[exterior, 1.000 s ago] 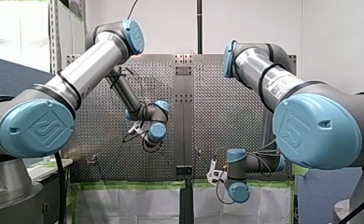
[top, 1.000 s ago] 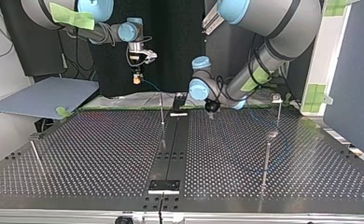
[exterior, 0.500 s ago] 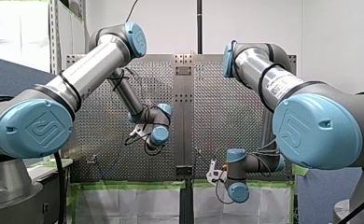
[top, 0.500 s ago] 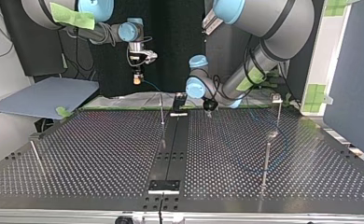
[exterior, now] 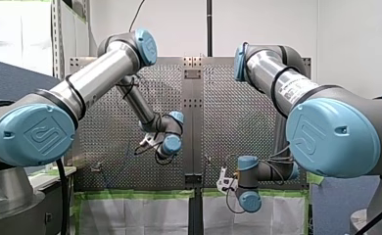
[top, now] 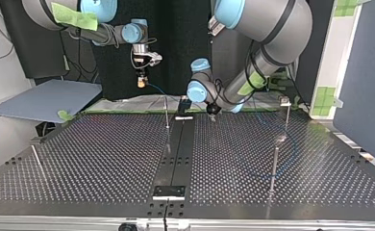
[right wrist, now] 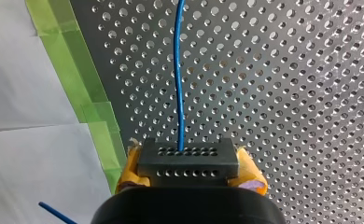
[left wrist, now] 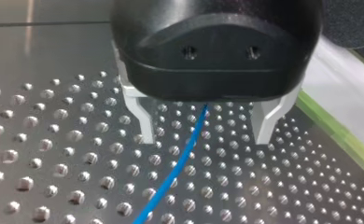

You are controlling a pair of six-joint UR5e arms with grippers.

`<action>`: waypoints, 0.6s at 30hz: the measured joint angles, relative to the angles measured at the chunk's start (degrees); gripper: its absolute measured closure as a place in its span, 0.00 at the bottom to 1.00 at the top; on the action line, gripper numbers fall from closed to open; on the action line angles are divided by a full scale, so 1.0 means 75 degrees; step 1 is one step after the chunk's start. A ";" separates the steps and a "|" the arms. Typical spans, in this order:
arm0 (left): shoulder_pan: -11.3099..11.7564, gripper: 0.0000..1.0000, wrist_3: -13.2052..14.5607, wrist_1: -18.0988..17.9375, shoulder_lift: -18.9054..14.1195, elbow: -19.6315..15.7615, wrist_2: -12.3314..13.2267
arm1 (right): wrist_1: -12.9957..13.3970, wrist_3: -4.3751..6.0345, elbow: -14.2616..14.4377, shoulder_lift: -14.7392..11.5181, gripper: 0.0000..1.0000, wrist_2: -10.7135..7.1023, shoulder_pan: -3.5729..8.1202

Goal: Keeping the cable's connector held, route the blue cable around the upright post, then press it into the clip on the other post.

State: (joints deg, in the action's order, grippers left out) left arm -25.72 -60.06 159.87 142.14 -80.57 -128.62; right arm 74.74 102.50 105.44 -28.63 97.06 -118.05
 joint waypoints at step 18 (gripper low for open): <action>-0.0063 0.00 -0.0457 0.0059 0.0626 0.0764 -0.0122 | -0.0025 -0.0017 -0.0022 0.0001 1.00 -0.0004 0.0058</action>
State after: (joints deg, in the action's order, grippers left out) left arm -26.19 -63.49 160.31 146.84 -74.84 -129.54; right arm 74.55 102.37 105.27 -28.62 97.04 -117.61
